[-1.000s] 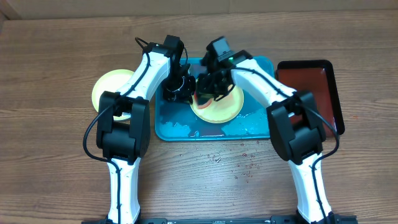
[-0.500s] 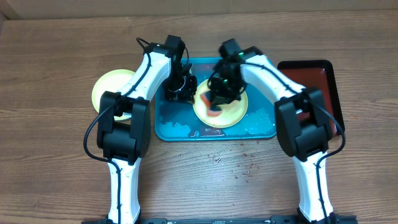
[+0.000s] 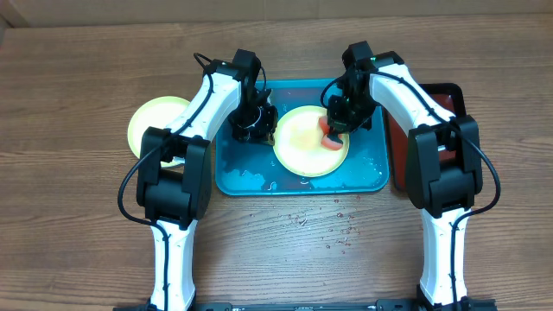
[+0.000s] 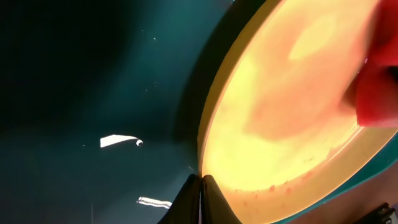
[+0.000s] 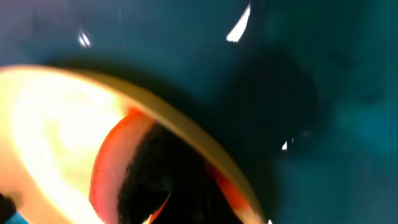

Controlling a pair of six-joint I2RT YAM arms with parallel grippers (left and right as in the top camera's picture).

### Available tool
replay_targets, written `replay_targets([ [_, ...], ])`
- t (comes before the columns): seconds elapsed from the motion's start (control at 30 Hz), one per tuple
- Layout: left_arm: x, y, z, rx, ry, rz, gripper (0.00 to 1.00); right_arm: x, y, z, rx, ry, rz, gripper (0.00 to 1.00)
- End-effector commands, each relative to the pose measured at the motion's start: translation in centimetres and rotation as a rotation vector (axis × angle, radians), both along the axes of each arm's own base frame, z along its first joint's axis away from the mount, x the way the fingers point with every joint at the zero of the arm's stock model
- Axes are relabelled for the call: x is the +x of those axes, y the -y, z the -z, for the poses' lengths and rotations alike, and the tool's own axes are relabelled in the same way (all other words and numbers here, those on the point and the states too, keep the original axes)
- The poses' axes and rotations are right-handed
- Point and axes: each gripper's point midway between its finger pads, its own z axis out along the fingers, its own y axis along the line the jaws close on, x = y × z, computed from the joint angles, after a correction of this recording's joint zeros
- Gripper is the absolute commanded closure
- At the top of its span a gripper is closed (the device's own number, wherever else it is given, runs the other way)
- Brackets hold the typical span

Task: Clean dirty plates on tray and stack at the side
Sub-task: 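Scrub the second yellow plate with the sponge while the left gripper holds it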

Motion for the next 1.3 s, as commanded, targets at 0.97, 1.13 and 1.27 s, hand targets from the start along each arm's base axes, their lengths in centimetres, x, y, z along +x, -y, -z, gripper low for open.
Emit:
replay_targets([
  [0.97,0.2,-0.7,-0.3,0.026,0.017,0.018,0.96,-4.8,-1.4,1.8,-0.12,-0.143,-0.12,0.96],
  [1.13,0.2,-0.8,-0.2,0.029,0.018,0.018,0.96,-2.5,2.8,2.2,-0.205,-0.089,-0.061,0.96],
  [1.27,0.2,-0.8,-0.2,0.029,0.018,0.018,0.96,-0.2,3.5,2.4,-0.225,0.01,-0.092,0.96],
])
